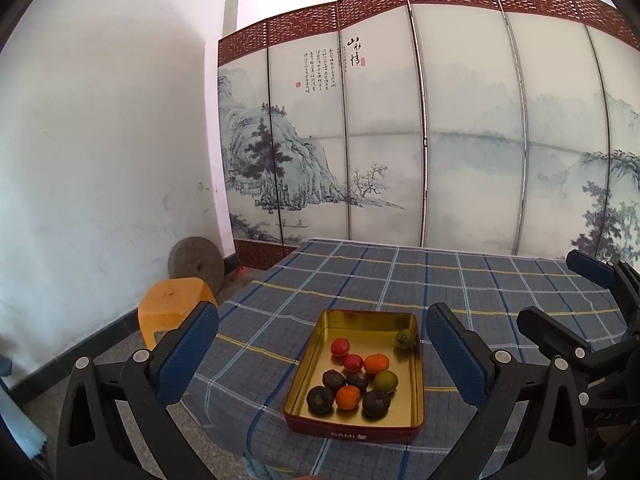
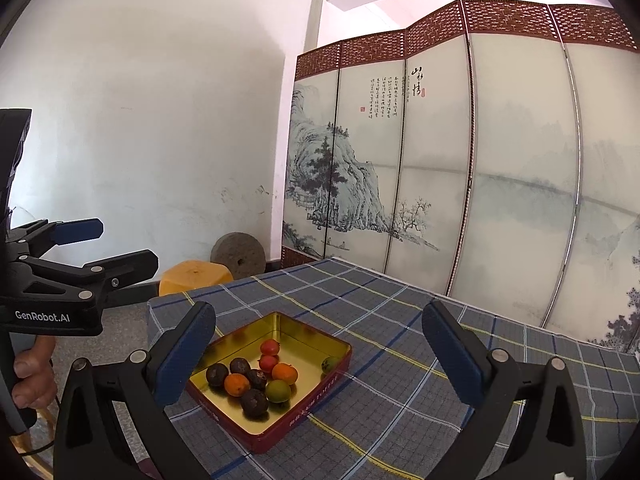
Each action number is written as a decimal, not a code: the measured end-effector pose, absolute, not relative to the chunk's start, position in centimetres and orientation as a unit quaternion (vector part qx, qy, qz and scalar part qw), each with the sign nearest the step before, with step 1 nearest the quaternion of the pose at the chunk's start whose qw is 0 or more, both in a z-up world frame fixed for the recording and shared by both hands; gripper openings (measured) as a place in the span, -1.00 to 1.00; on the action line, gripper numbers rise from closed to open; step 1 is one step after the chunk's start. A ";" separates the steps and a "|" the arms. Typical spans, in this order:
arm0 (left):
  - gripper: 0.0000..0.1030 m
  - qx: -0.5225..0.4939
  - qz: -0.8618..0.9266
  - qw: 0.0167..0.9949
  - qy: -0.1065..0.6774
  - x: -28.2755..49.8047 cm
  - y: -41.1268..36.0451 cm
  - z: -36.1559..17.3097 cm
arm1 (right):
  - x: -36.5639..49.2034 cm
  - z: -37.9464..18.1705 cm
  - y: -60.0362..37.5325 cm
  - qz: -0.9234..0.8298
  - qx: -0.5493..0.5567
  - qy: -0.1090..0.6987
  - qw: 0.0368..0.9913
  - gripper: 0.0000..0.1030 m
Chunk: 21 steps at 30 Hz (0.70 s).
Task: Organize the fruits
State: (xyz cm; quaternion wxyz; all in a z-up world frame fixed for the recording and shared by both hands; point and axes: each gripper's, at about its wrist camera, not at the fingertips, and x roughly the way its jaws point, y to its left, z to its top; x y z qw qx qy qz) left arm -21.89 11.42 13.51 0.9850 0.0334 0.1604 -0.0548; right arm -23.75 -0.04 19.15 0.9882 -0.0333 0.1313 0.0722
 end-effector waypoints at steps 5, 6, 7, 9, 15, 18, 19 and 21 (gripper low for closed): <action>1.00 0.040 -0.057 0.982 0.178 -20.7 10.6 12.7 | -23.1 17.8 -1.7 0.060 -0.026 0.149 0.987 1.00; 1.00 0.042 -0.060 0.980 0.188 -20.0 10.3 12.5 | -22.9 17.4 -2.2 0.057 -0.024 0.155 0.986 1.00; 1.00 0.043 -0.062 0.978 0.195 -19.6 10.0 12.3 | -22.6 16.9 -2.9 0.053 -0.021 0.162 0.985 1.00; 1.00 0.046 -0.069 0.974 0.211 -18.6 9.5 11.8 | -22.0 15.6 -4.5 0.039 -0.016 0.182 0.982 1.00; 1.00 0.062 -0.083 0.963 0.250 -15.7 7.1 10.3 | -20.4 11.5 -11.4 -0.020 -0.018 0.245 0.969 1.00; 1.00 0.074 -0.071 0.962 0.254 -14.5 5.7 9.9 | -19.3 9.2 -16.6 -0.060 -0.014 0.289 0.955 1.00; 1.00 0.076 -0.071 0.961 0.256 -14.2 5.4 9.8 | -18.9 8.3 -18.2 -0.074 -0.012 0.307 0.949 1.00; 1.00 0.081 -0.073 0.959 0.262 -13.5 4.5 9.7 | -18.3 6.1 -22.2 -0.105 -0.007 0.344 0.933 0.99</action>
